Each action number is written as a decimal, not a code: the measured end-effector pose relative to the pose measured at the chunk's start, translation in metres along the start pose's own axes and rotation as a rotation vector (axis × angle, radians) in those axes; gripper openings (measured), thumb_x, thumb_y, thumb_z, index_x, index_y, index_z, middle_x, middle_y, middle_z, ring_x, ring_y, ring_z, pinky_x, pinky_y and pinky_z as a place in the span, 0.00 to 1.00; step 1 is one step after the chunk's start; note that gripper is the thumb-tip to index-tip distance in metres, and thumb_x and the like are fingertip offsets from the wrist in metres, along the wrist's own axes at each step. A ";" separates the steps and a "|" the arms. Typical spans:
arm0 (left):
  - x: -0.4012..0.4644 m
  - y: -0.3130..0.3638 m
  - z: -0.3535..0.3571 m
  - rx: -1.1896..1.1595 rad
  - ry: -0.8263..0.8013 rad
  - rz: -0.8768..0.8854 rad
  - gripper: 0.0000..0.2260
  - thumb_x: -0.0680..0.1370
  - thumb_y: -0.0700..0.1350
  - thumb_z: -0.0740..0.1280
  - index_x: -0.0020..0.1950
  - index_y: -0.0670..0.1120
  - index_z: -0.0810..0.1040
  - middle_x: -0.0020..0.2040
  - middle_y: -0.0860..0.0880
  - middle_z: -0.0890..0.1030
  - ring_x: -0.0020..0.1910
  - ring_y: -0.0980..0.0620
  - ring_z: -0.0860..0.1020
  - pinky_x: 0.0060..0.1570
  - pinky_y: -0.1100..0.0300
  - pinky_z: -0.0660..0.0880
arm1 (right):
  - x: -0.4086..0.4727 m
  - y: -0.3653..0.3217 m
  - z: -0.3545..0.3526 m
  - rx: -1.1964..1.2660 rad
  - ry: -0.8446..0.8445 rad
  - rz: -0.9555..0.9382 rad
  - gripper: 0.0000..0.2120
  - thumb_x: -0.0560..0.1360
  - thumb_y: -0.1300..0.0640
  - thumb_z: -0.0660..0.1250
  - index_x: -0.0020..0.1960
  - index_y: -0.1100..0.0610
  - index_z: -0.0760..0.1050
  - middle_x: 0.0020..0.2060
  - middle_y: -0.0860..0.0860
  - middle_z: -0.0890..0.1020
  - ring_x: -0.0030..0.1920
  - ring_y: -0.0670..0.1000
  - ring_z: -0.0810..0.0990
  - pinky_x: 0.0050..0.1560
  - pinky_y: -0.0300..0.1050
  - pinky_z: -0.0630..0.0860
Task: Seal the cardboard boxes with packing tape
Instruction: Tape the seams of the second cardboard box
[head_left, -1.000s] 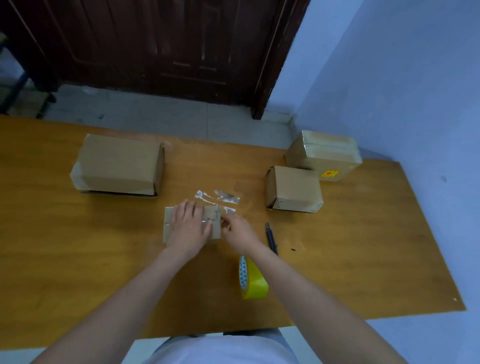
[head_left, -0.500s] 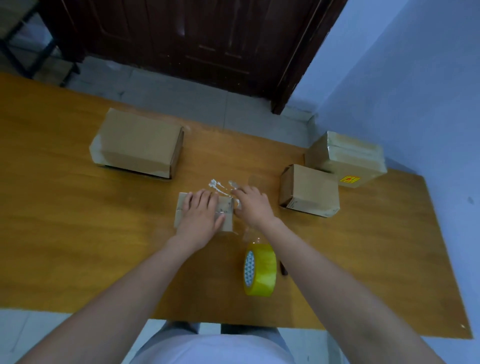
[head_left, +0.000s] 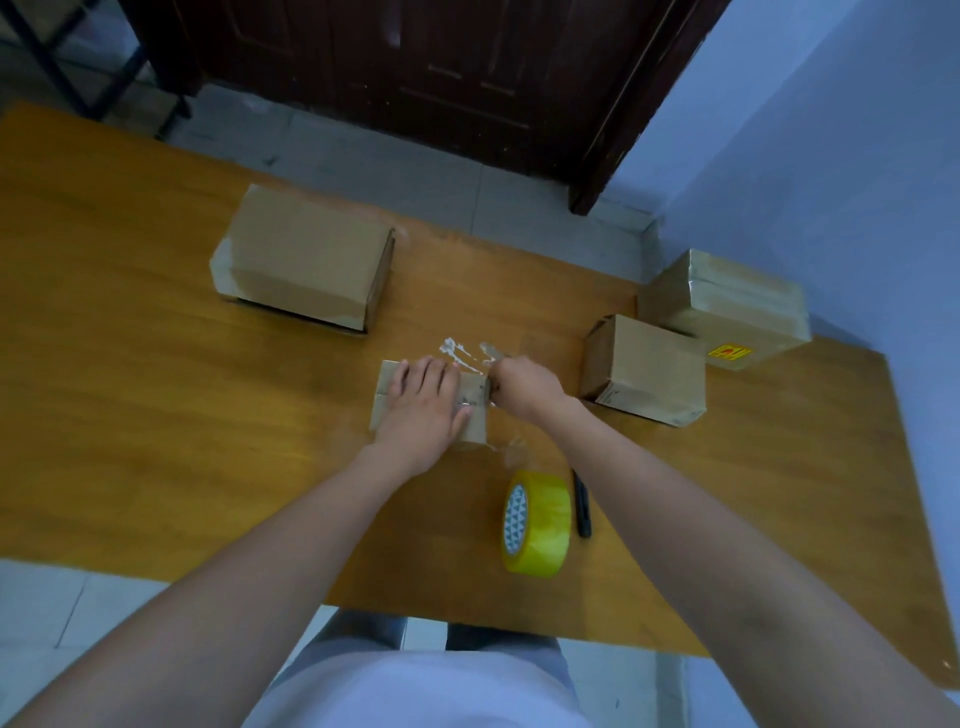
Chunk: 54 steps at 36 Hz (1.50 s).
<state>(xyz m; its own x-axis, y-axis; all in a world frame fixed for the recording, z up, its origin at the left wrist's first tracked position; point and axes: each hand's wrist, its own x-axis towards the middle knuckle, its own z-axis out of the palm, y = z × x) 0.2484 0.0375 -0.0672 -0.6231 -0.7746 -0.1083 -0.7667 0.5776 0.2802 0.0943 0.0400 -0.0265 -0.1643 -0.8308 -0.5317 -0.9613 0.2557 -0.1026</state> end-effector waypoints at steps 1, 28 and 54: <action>0.000 0.000 -0.001 -0.001 -0.003 0.001 0.27 0.82 0.54 0.53 0.76 0.40 0.56 0.73 0.42 0.62 0.75 0.44 0.54 0.72 0.49 0.42 | -0.001 -0.001 0.001 0.043 -0.005 0.020 0.09 0.77 0.61 0.59 0.52 0.61 0.77 0.49 0.59 0.79 0.50 0.61 0.79 0.40 0.46 0.70; -0.001 0.003 -0.010 0.072 -0.113 -0.005 0.27 0.83 0.55 0.48 0.77 0.42 0.51 0.74 0.44 0.59 0.74 0.45 0.53 0.74 0.48 0.44 | -0.029 -0.024 0.004 0.511 -0.297 0.252 0.18 0.78 0.67 0.55 0.67 0.64 0.70 0.54 0.57 0.76 0.53 0.56 0.74 0.52 0.47 0.71; -0.001 0.001 -0.008 0.051 -0.108 0.012 0.26 0.83 0.55 0.48 0.76 0.41 0.53 0.73 0.43 0.59 0.74 0.44 0.53 0.73 0.47 0.43 | -0.061 -0.008 0.044 -0.251 0.161 -0.124 0.11 0.78 0.52 0.61 0.53 0.57 0.77 0.51 0.54 0.81 0.55 0.57 0.75 0.53 0.49 0.64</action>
<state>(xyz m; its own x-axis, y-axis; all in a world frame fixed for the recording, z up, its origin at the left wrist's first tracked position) 0.2495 0.0369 -0.0591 -0.6431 -0.7370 -0.2080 -0.7644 0.6011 0.2333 0.1221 0.1099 -0.0305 -0.0565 -0.9207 -0.3862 -0.9974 0.0349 0.0626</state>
